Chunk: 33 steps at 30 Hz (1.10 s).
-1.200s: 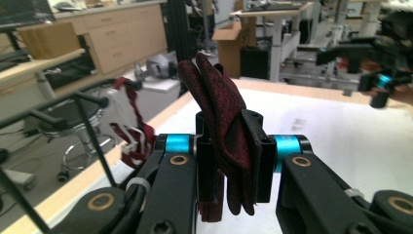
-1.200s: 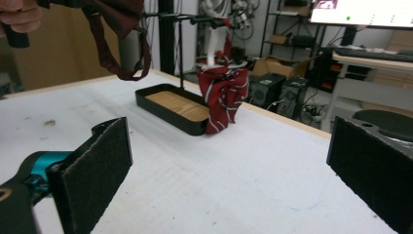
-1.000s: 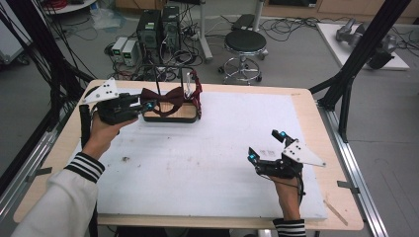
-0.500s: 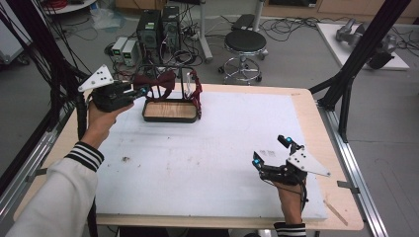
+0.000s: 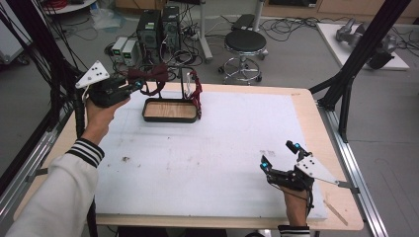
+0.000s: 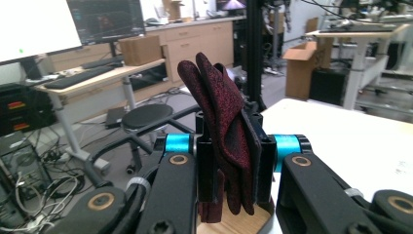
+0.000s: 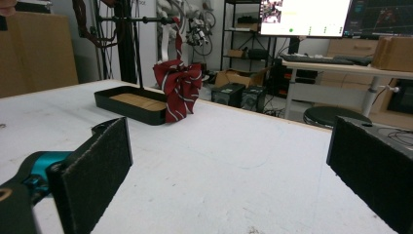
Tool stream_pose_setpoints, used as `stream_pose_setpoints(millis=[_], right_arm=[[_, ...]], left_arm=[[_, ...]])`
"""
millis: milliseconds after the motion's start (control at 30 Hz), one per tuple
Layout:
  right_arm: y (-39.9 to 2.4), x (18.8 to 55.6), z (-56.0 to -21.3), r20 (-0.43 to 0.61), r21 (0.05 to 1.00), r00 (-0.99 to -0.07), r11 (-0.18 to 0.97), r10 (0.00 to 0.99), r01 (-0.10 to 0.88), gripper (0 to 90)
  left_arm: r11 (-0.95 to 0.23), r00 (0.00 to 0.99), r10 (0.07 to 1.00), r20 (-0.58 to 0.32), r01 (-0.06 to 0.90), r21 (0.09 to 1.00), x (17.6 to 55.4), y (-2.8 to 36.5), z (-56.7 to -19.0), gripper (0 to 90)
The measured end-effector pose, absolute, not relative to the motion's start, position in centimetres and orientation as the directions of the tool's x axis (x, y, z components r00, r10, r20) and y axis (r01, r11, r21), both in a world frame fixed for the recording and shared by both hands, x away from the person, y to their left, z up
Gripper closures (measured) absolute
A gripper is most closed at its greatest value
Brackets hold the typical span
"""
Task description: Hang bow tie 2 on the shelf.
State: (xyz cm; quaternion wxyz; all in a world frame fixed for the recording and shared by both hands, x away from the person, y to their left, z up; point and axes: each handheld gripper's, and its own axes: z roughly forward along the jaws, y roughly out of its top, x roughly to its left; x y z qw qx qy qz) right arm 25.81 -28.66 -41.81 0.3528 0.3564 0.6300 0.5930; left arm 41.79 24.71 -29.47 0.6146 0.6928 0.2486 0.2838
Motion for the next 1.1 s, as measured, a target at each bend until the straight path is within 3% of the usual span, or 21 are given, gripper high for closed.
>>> stream_pose_setpoints(millis=[633,1100], right_arm=[[-28.4,26.3,-42.6,-0.028,1.000,-0.482,0.029,0.876,-0.005,1.8],[-27.4,26.6,-43.1,-0.034,0.999,-0.486,0.035,0.873,-0.007,1.8]], left_arm=[[-0.099,0.587,0.806,0.074,0.010,0.995,42.9,24.3,-30.3,77.9],[-0.065,0.435,0.899,0.053,0.013,0.998,43.3,23.3,-32.2,78.0]])
